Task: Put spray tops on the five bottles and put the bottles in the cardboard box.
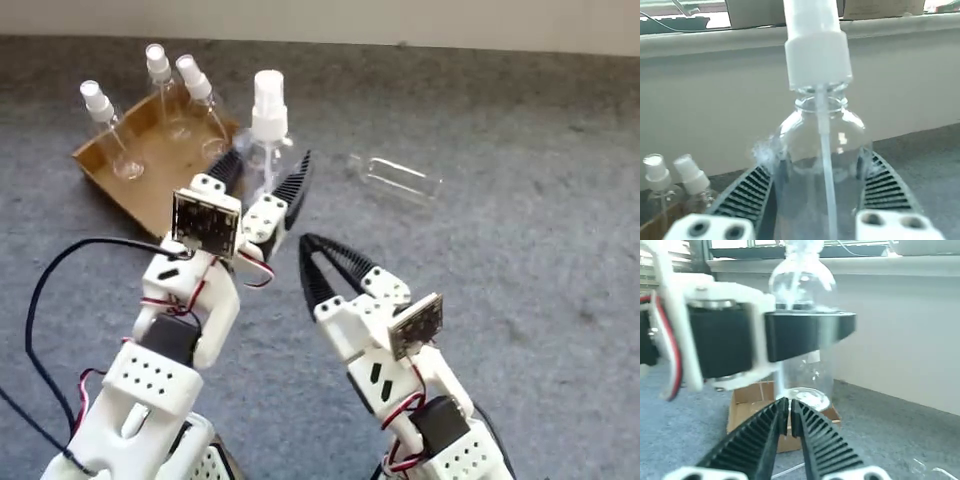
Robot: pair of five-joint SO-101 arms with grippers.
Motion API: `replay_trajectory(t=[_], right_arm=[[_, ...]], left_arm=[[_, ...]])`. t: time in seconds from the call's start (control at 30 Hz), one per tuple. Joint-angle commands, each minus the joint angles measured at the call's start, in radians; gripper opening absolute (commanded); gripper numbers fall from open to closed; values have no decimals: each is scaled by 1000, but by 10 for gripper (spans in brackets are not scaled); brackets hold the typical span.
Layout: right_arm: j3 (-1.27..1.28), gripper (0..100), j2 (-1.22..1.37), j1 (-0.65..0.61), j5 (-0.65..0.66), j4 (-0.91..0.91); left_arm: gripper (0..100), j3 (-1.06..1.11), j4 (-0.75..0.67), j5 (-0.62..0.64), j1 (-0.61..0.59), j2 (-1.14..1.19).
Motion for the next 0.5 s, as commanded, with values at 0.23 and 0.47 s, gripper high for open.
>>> replay_trajectory(t=[0.23,0.47], right_arm=[[163,5,-12,-65,-8,31],[162,5,-12,1,0,44]], left_arm=[[35,-62,-80,112,189,18],[35,-67,34,109,222,16]])
